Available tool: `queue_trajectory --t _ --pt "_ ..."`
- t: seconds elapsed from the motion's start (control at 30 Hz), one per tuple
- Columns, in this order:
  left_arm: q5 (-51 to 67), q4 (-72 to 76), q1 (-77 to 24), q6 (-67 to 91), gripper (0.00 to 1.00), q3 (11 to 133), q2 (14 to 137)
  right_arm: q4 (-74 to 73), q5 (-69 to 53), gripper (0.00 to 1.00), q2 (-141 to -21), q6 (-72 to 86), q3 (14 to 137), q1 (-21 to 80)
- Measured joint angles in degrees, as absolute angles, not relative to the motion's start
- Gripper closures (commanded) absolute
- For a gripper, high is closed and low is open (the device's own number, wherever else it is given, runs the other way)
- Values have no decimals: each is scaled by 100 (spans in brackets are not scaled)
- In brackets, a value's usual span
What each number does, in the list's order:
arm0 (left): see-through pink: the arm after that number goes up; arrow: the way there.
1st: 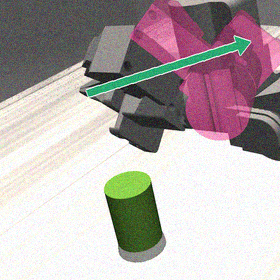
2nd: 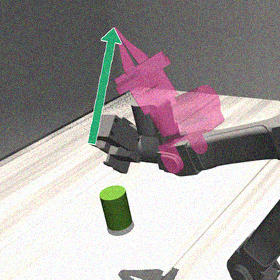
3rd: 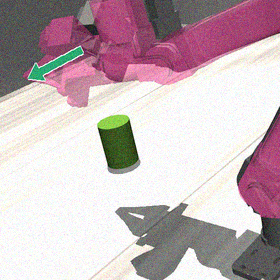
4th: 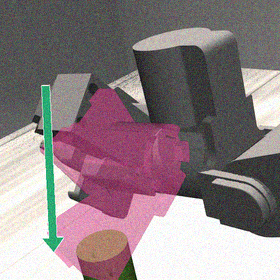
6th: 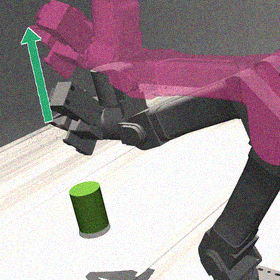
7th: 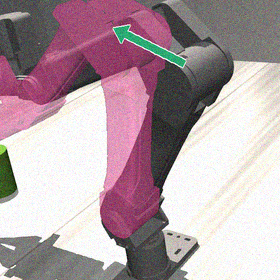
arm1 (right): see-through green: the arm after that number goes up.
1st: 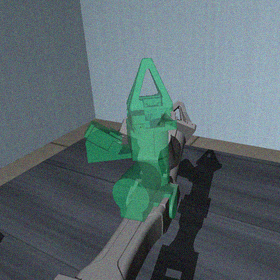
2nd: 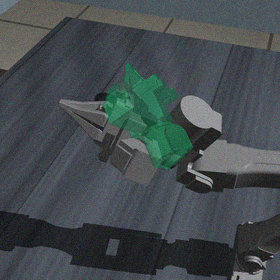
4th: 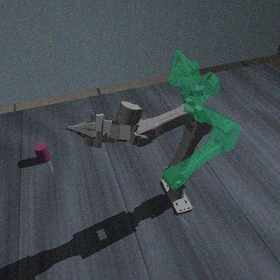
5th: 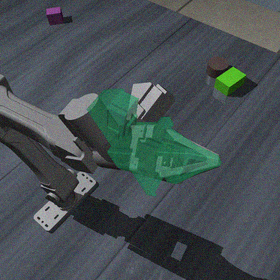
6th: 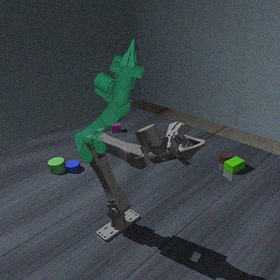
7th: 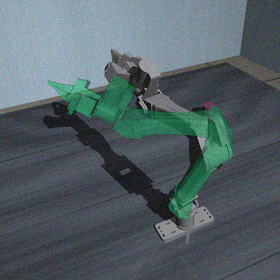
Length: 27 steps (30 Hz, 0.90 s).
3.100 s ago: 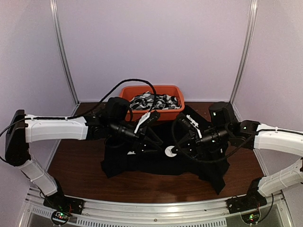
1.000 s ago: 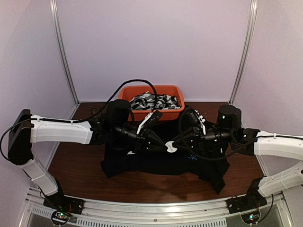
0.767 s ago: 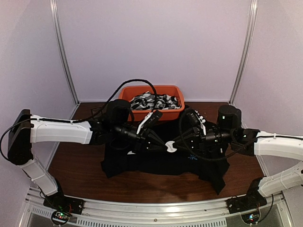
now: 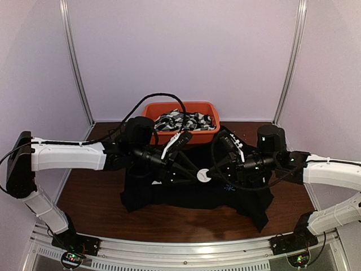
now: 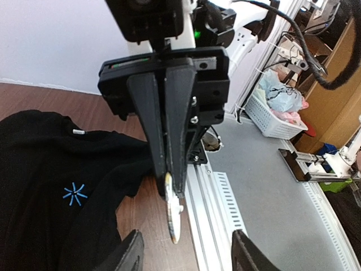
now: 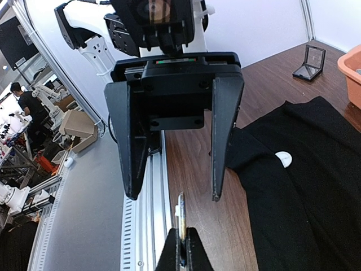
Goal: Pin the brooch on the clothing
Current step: Pass from the left arm to the right, then rotate the brooch.
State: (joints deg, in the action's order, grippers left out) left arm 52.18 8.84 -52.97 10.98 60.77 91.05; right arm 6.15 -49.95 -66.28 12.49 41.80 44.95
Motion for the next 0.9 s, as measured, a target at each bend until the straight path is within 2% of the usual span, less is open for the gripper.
queue_trajectory --t 0.17,0.5,0.7,0.9 --pt "4998 -14 -5282 644 45 6591 9107 110 -4947 100 -6654 1090 4477 4495" --pt "4866 -875 -5282 169 48 7105 9430 -281 -5028 100 -6873 1063 4497 4495" --pt "4814 -1170 -5323 -58 61 7190 9607 -172 -5162 100 -7015 1184 4497 4495" --pt "4812 -1212 -5336 -121 65 7190 9690 -14 -5273 100 -7126 1332 4501 4495"
